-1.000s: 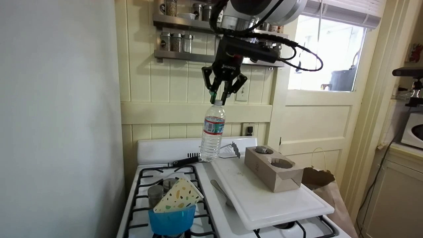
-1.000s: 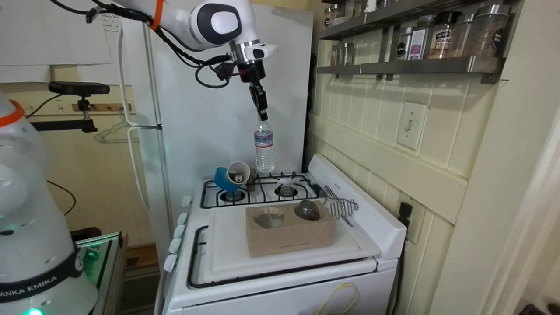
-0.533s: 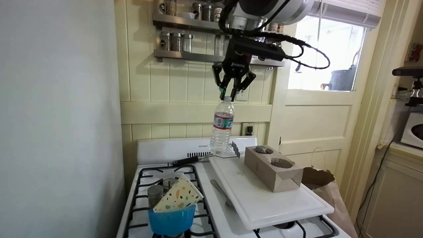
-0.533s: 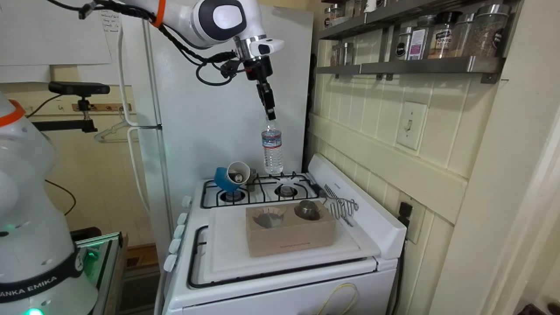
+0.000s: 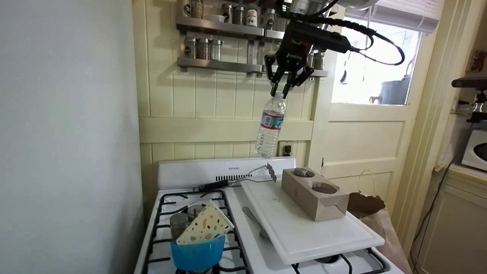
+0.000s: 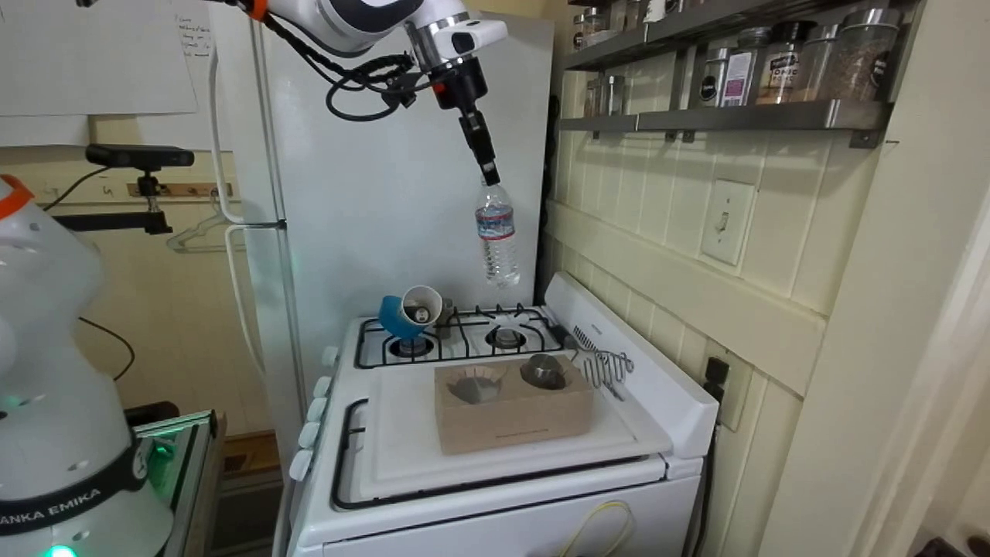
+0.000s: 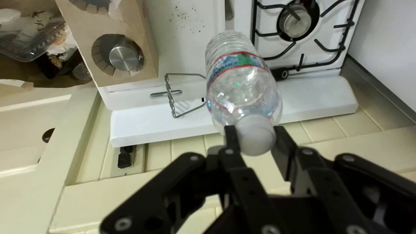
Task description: Move the clear bottle to the empty hole of the wooden object
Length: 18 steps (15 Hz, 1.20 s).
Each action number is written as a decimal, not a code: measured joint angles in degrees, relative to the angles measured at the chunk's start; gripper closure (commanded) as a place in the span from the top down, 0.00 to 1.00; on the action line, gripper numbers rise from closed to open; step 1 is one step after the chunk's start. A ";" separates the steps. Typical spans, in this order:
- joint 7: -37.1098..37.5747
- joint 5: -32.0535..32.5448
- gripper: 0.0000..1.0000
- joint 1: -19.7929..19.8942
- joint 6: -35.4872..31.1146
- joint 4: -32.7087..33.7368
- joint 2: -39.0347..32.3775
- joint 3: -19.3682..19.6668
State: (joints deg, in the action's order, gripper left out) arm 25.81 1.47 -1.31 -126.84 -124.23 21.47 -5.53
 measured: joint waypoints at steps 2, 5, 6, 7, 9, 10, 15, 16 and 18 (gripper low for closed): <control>0.00 0.01 0.08 0.95 0.96 -1.49 1.85 0.22; 0.00 0.13 0.08 2.99 2.51 -5.08 4.89 0.99; 0.00 0.13 0.08 3.82 2.62 -6.36 5.89 1.41; 0.09 0.17 0.08 4.87 2.62 -7.56 6.89 1.89; 0.26 0.17 0.31 7.18 2.61 -9.16 8.64 3.09; 0.25 0.18 0.31 8.29 2.61 -9.73 9.37 3.67; 0.25 0.18 0.31 9.62 2.61 -10.68 10.38 4.01; 0.25 0.18 0.31 9.62 2.61 -10.76 10.40 3.97; 0.25 0.18 0.31 9.63 2.61 -10.79 10.40 3.96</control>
State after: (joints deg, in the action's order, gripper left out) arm 26.06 1.65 8.32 -124.22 -135.01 31.87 -1.58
